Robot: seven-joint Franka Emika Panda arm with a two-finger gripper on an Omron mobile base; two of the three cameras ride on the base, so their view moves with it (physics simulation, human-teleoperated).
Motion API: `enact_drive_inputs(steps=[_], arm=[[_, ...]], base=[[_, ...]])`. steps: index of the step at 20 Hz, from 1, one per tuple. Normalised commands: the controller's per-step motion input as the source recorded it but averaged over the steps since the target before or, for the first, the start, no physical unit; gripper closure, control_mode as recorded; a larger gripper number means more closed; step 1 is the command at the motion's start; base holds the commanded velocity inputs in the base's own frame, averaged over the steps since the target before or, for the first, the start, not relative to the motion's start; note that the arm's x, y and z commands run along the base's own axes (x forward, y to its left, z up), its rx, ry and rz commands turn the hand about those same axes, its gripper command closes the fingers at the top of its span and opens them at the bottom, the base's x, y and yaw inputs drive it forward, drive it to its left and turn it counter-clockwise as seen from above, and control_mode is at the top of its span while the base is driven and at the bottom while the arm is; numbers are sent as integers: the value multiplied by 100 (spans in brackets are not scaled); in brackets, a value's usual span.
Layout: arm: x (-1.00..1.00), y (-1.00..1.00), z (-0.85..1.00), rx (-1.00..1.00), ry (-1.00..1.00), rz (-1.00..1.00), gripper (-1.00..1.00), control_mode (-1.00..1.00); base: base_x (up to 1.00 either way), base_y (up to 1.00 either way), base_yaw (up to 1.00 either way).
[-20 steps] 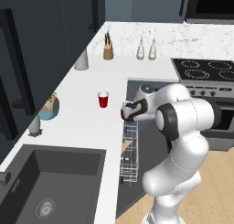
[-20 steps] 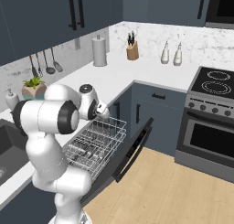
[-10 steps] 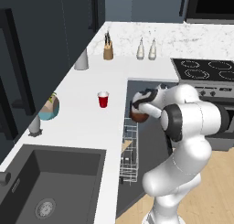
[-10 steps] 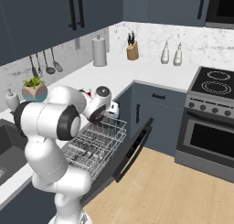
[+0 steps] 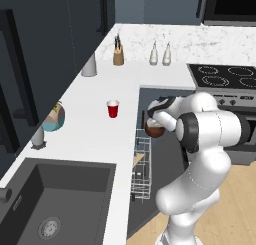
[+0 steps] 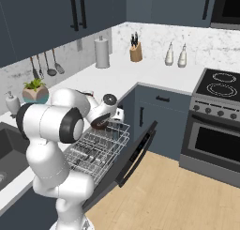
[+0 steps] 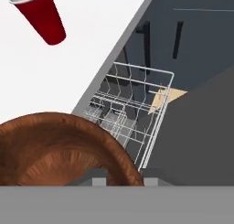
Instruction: Pick up the cup and bowl from the counter, place them in the dishwasher, and close the dishwasher door.
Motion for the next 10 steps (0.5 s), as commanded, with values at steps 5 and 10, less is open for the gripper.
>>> enact_drive_inputs(steps=[5, 10], arm=[[0, 0, 1, 0, 0, 21, 100, -100], [0, 0, 1, 1, 0, 22, 100, -100]], base=[[0, 0, 0], [0, 0, 0]])
